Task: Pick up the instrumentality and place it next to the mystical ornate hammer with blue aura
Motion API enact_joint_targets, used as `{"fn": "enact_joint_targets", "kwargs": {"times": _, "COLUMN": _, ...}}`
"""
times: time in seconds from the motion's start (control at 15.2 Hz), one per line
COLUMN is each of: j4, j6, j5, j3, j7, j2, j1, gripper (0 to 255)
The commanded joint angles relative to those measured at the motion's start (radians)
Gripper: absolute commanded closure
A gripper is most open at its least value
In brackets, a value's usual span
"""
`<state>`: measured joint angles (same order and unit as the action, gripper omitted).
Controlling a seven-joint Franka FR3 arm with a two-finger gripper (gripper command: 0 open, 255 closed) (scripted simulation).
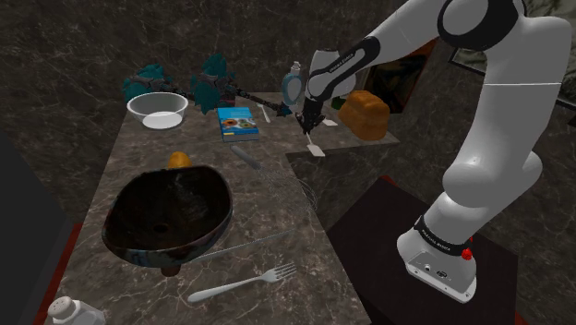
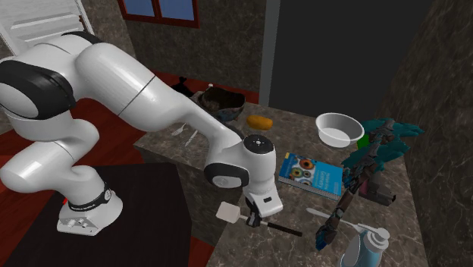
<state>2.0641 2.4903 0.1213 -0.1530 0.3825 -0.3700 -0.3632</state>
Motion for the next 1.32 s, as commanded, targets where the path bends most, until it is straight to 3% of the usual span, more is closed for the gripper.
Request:
{"fn": "enact_joint_targets", "kwargs": {"times": 0.0, "j4": 0.004, "j6": 0.014, "j5": 0.003, "j3": 0.002, "j7": 0.002, "j2": -0.010, "j1": 0.001, "gripper": 255}}
{"fn": "enact_joint_targets", "kwargs": {"times": 0.46, "j4": 0.004, "j6": 0.014, "j5": 0.003, "j3": 0.002, "j7": 0.002, "j2": -0.010, "j1": 0.001, "gripper": 255}}
{"fn": "enact_joint_targets", "kwargs": {"times": 0.53, "j4": 0.004, "j6": 0.014, "j5": 0.003, "j3": 0.002, "j7": 0.002, "j2": -0.010, "j1": 0.001, "gripper": 0}}
{"fn": "enact_joint_targets", "kwargs": {"times": 0.86, "j4": 0.004, "j6": 0.014, "j5": 0.003, "j3": 0.002, "j7": 0.002, "j2": -0.010, "j1": 0.001, "gripper": 0}}
{"fn": "enact_joint_targets", "kwargs": {"times": 1.12, "j4": -0.002, "j6": -0.086, "j5": -0.024, "j3": -0.013, "j7": -0.017, "j2": 0.086, "j1": -0.009, "gripper": 0}}
{"fn": "enact_joint_targets", "kwargs": {"times": 1.25, "j4": -0.002, "j6": -0.086, "j5": -0.024, "j3": -0.012, "j7": -0.017, "j2": 0.086, "j1": -0.008, "gripper": 0}}
